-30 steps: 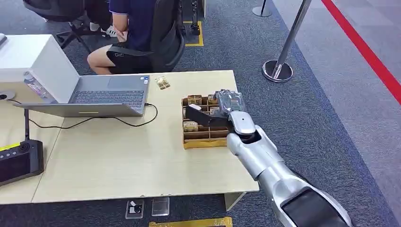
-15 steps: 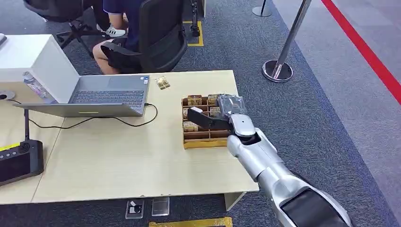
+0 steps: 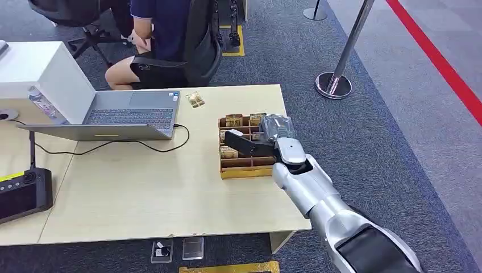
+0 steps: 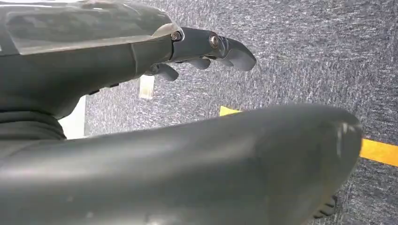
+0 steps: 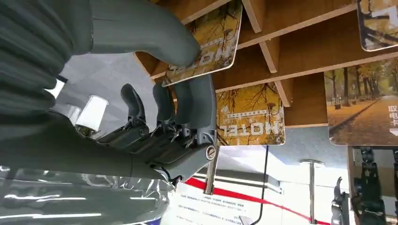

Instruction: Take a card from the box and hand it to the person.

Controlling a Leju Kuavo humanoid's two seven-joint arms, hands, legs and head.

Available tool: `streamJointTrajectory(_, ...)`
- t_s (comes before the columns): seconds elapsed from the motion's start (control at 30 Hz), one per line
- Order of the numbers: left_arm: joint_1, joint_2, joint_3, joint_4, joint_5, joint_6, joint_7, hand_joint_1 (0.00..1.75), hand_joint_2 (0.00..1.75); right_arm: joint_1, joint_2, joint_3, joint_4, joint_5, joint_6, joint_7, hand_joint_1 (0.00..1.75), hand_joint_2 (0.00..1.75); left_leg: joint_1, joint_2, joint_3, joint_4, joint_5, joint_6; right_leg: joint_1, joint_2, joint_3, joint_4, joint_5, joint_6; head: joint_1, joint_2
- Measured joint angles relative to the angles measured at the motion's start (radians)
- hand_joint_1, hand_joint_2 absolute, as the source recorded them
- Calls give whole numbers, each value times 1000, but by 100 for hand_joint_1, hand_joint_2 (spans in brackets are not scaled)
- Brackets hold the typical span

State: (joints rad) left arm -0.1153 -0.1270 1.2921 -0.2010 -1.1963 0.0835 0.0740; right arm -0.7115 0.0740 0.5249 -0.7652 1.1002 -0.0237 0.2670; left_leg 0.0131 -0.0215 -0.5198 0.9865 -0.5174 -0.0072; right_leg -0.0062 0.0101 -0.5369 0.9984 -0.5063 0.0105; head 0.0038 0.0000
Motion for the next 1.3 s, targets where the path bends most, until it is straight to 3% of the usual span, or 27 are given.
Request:
streamJointTrajectory(0.23, 0, 0, 0, 0, -6, 5, -10, 0, 0, 0, 1, 0, 1, 0, 2, 0, 145, 175, 0, 0, 0, 0, 0, 0, 0, 0, 0, 0, 0, 0, 0, 0)
streamJointTrajectory(0.27, 0, 0, 0, 0, -7, 7, -12, 0, 175, 0, 0, 0, 1, 0, 3, 0, 155, 175, 0, 0, 0, 0, 0, 0, 0, 0, 0, 0, 0, 0, 0, 0)
streamJointTrajectory(0.3, 0, 0, 0, 0, -8, 10, -13, 0, 175, 0, 0, 0, 1, 0, 5, 0, 164, 175, 0, 0, 0, 0, 0, 0, 0, 0, 0, 0, 0, 0, 0, 0)
streamJointTrajectory(1.3, 2, 0, -3, 0, 2, 12, -18, 0, 175, 3, 1, 0, -16, 14, 2, -10, 164, 175, 0, 0, 1, 0, 1, 0, 0, 0, 0, 0, 1, -1, 0, 0)
